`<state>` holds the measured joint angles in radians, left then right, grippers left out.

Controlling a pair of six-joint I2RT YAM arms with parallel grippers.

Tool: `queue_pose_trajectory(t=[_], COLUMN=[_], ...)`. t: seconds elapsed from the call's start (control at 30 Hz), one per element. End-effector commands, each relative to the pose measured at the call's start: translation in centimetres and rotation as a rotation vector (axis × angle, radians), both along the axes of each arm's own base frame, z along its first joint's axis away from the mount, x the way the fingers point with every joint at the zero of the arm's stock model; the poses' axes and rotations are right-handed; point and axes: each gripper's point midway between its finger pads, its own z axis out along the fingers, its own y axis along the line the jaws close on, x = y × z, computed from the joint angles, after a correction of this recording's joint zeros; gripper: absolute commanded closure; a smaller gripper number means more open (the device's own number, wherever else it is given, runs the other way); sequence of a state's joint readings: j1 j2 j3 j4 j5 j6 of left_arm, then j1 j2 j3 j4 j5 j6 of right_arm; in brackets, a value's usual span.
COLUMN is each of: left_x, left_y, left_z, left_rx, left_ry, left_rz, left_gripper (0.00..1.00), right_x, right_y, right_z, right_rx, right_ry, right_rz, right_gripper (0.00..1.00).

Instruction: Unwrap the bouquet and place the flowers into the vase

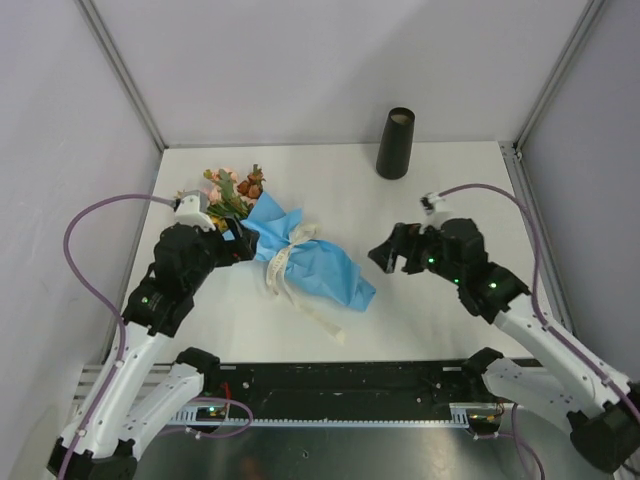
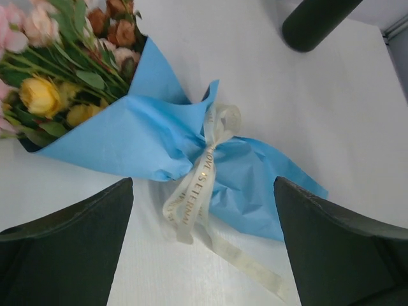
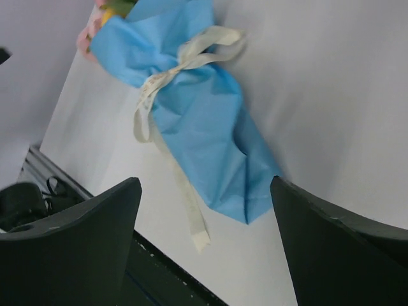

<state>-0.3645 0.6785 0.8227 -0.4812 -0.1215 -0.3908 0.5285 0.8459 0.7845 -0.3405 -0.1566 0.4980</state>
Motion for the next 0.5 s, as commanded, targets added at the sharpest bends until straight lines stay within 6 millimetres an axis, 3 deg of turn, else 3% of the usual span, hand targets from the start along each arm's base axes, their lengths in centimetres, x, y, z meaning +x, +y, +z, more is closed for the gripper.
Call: queue_pose_trajectory(t=[0.0, 0.07, 0.2, 0.37, 0.47], left_x=[0.2, 0.3, 0.5, -0.1, -0.7], left_y=[-1.7, -1.7, 0.1, 2.5, 3.9], left_z=[-2.6, -4.3, -6.9, -7.7, -8.2], left_rx=[-0.217, -0.299, -0.368, -0.393, -0.383], left_ry=[0.172, 0.259, 0.333, 0.295, 0.270], left_rz=[0.010, 0.029, 0.127, 0.234, 0.308], left_gripper=[0.07, 0.10, 0.14, 0.15, 0.15], right_x=[1.8, 2.3, 2.1, 0.8, 0.2], right_y=[5.1, 7.4, 13.1, 19.2, 21.7], right_z=[3.3, 2.3, -0.3, -3.5, -5.5], right_rx=[-0.013, -0.026, -0.035, -0.060, -0.073], right_ry=[-0.211, -0.195, -0.169, -0.171, -0.186], right_rz=[0.097, 0.095, 0.161, 0.241, 0.247], right_gripper=[0.15, 0.21, 0.29, 0.37, 0.43])
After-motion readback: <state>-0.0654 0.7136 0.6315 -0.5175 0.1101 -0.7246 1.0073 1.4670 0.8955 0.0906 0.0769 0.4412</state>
